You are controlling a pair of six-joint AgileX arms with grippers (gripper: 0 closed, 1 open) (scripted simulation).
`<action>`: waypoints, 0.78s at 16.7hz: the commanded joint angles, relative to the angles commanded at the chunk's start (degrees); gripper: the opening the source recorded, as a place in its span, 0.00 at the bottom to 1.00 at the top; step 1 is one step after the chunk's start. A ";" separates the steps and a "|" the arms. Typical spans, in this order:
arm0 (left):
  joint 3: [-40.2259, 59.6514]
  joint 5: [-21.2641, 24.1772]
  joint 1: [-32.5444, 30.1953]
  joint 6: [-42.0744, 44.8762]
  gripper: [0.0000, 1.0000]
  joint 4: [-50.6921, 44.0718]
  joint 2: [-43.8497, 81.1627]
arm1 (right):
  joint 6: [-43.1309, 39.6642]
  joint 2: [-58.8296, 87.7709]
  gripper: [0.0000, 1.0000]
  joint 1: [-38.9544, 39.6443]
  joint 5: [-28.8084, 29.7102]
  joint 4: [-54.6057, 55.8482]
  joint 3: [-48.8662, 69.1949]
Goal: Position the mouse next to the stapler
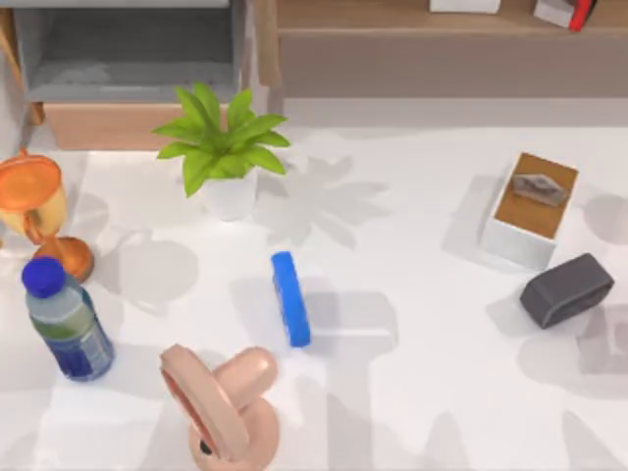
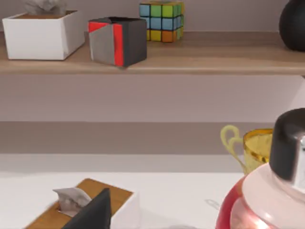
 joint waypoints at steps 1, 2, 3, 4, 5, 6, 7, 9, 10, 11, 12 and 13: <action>6.48 0.06 0.78 0.38 1.00 -3.27 6.72 | 0.00 0.00 1.00 0.00 0.00 0.00 0.00; 13.14 0.12 1.56 0.77 1.00 -6.62 13.69 | 0.00 0.00 1.00 0.00 0.00 0.00 0.00; 19.89 0.18 2.38 1.16 1.00 -10.02 20.79 | 0.00 0.00 1.00 0.00 0.00 0.00 0.00; 26.66 0.24 3.21 1.56 1.00 -13.46 27.92 | 0.00 0.00 1.00 0.00 0.00 0.00 0.00; 33.37 0.30 4.06 1.95 1.00 -16.89 34.96 | 0.00 0.00 1.00 0.00 0.00 0.00 0.00; 39.98 0.35 4.94 2.35 1.00 -20.32 41.84 | 0.00 0.00 1.00 0.00 0.00 0.00 0.00; 46.36 0.40 5.83 2.73 1.00 -23.70 48.52 | 0.00 0.00 1.00 0.00 0.00 0.00 0.00; 58.43 0.48 7.59 3.47 1.00 -30.26 61.22 | 0.00 0.00 1.00 0.00 0.00 0.00 0.00; 64.15 0.51 8.49 3.82 1.00 -33.41 67.18 | 0.00 0.00 1.00 0.00 0.00 0.00 0.00; 69.65 0.53 9.37 4.16 1.00 -36.45 72.86 | 0.00 0.00 1.00 0.00 0.00 0.00 0.00; 74.88 0.55 10.23 4.48 1.00 -39.37 78.29 | 0.00 0.00 1.00 0.00 0.00 0.00 0.00; 79.77 0.58 11.03 4.77 1.00 -42.11 83.45 | 0.00 0.00 1.00 0.00 0.00 0.00 0.00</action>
